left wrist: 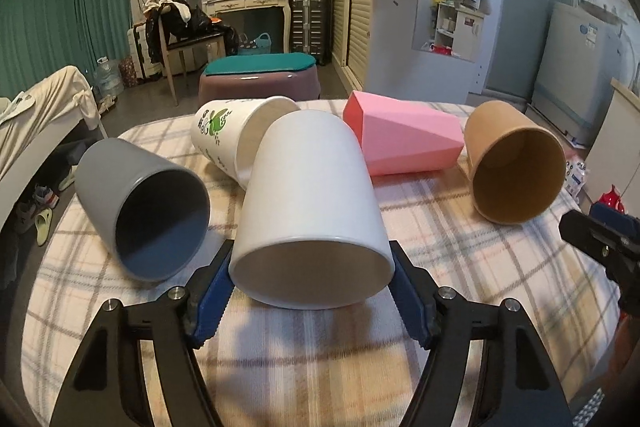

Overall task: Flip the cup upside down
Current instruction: 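Move the right tool toward the large white cup lying on its side, then close the right gripper on the large white cup's base and lift it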

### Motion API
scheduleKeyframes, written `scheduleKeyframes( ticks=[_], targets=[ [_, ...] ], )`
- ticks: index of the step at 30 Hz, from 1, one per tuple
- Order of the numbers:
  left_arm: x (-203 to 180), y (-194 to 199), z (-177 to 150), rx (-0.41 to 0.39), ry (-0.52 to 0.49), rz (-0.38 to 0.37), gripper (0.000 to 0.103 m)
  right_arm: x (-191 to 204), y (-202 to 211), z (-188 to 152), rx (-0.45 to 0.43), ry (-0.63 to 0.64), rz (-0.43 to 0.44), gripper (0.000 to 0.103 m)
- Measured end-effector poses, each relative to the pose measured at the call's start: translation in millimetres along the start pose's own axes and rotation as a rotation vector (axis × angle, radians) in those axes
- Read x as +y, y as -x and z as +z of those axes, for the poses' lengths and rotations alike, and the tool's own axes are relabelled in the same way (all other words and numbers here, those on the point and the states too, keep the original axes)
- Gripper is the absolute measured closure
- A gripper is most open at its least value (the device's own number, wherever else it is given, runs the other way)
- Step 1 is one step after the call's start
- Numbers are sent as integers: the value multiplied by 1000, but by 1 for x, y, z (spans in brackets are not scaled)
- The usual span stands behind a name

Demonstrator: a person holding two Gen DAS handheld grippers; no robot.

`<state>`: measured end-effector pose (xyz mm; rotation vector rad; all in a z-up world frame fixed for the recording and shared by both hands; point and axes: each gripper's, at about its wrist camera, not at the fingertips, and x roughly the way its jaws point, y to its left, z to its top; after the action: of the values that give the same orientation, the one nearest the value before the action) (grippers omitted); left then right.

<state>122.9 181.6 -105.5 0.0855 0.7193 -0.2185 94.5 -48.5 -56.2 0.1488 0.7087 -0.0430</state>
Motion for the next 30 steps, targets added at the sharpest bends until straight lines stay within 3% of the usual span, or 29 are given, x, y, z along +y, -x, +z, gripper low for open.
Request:
scheduleKeyframes(
  ticks=[19, 21, 24, 30],
  targets=[
    [-18, 71, -60, 37, -19, -40, 29, 18, 46, -29, -15, 60, 22, 0],
    [-18, 73, -61, 35, -21, -54, 28, 20, 50, -30, -13, 65, 16, 0],
    [-17, 79, -63, 19, -22, -59, 11, 23, 52, -29, -4, 65, 9, 0],
    [-8, 97, -58, -30, -44, -93, 7, 30, 56, -18, 43, 39, 30, 0]
  ],
)
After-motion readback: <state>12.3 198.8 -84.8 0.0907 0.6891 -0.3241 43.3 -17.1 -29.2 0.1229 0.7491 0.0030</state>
